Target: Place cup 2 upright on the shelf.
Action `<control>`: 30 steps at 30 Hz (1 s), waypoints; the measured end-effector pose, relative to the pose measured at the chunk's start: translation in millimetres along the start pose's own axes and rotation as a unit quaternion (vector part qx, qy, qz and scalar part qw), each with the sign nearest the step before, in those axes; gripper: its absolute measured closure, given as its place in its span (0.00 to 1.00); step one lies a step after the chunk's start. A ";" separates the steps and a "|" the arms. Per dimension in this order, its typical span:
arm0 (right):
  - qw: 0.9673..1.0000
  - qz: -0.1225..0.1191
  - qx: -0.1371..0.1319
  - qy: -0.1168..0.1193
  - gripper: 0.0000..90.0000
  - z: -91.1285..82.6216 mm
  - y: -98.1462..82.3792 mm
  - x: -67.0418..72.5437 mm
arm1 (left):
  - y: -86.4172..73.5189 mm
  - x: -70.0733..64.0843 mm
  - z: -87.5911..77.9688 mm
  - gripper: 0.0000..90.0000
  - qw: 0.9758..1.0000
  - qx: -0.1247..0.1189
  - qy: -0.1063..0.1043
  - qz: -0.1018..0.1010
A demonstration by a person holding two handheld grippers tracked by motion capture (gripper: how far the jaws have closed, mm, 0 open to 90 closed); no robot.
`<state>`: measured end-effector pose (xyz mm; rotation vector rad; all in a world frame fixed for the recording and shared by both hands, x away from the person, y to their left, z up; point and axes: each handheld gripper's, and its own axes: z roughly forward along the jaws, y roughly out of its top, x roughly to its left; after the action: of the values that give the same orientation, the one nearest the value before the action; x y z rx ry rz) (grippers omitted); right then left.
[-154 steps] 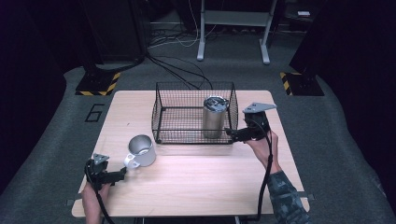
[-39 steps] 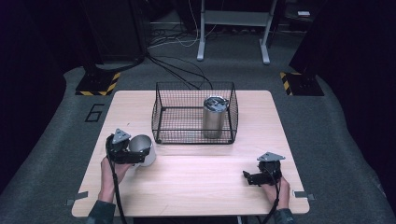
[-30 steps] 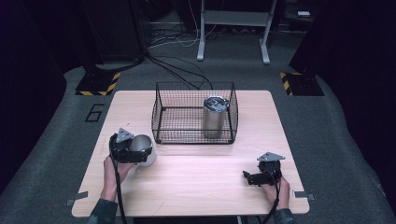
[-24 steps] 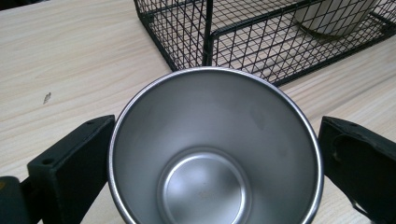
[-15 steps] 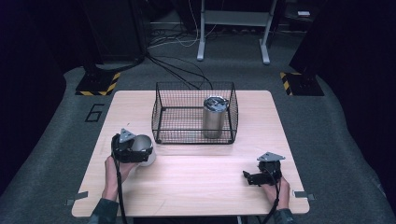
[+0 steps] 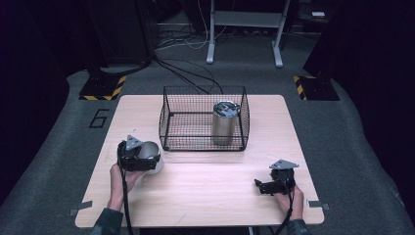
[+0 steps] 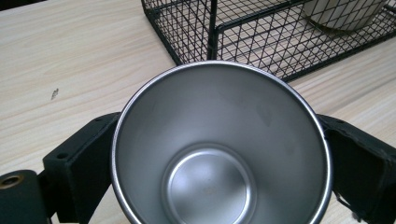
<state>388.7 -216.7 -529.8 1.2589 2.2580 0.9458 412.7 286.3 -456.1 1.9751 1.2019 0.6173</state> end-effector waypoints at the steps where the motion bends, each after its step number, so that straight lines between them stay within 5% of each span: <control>1: 1.000 0.000 0.000 0.000 0.00 0.0 0.0 0.0 | 0.0 0.0 0.0 0.07 1.000 0.000 0.000 0.000; 15: 1.000 0.000 0.000 0.001 0.00 0.1 0.2 -0.1 | 5.9 -5.2 -28.7 0.07 1.000 -0.020 -0.013 0.003; 30: 1.000 -0.009 0.000 0.013 0.00 -1.6 -1.4 -2.3 | 27.9 -22.5 -53.6 0.07 0.997 -0.026 -0.047 0.046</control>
<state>388.0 -219.8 -529.8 1.2310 2.2859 0.9605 379.6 276.0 -401.7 2.0006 1.0327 0.5884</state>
